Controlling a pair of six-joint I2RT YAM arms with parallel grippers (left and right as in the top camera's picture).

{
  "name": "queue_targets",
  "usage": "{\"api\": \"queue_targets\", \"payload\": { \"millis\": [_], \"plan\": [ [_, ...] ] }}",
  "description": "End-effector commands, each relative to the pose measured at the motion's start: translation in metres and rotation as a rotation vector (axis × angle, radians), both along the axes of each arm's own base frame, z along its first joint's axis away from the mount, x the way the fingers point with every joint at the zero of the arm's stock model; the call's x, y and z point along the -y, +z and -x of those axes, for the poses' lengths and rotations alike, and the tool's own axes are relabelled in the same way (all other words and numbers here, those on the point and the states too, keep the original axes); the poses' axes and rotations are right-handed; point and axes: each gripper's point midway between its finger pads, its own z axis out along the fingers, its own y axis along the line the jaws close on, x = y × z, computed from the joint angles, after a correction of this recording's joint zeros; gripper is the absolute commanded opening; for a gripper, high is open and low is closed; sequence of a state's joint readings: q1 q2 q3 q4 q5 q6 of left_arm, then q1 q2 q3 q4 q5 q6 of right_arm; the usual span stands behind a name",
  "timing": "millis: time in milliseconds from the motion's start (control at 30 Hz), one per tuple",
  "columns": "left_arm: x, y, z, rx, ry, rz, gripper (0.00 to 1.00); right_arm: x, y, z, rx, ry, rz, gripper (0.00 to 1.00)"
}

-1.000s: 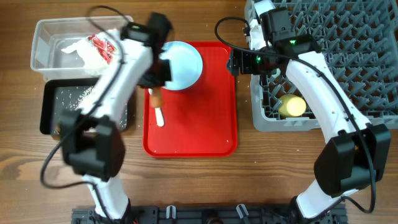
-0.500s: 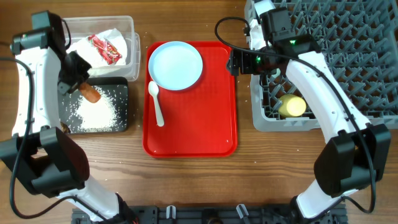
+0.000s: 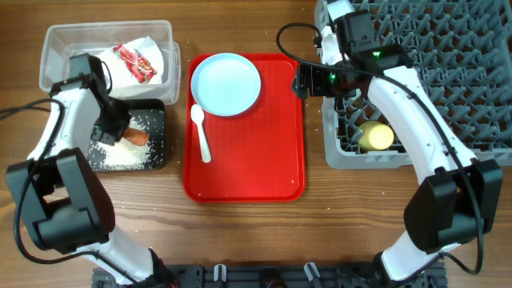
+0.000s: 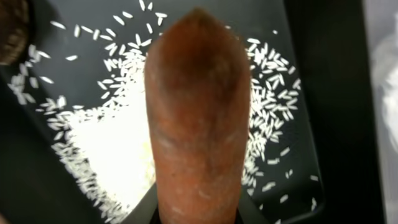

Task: Sort waste into correct bins and load items into the dishwasher rack
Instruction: 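Carry the carrot left and drop it onto the black tray, then grasp the light-blue plate with the right gripper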

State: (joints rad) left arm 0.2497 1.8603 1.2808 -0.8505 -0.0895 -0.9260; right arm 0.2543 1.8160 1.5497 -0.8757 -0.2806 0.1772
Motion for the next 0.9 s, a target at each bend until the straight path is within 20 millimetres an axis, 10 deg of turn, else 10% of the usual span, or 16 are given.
{"api": "queue_targets", "payload": {
  "millis": [0,300,533,867],
  "plan": [
    [-0.001,-0.009,0.004,0.023,0.078,-0.003,0.16,-0.002,0.001,0.003,0.005,0.022,0.000,0.91],
    [-0.002,-0.014,0.004,0.032,0.081,-0.006,0.91,-0.003,0.002,0.001,0.013,0.021,-0.002,0.91],
    [-0.007,0.007,-0.005,0.079,0.012,-0.028,0.91,-0.005,0.003,0.000,0.019,0.026,-0.013,0.91],
    [0.034,0.117,-0.022,0.367,-0.385,-0.008,0.99,-0.047,0.022,-0.023,0.125,0.013,-0.139,0.87]
  ]
}}
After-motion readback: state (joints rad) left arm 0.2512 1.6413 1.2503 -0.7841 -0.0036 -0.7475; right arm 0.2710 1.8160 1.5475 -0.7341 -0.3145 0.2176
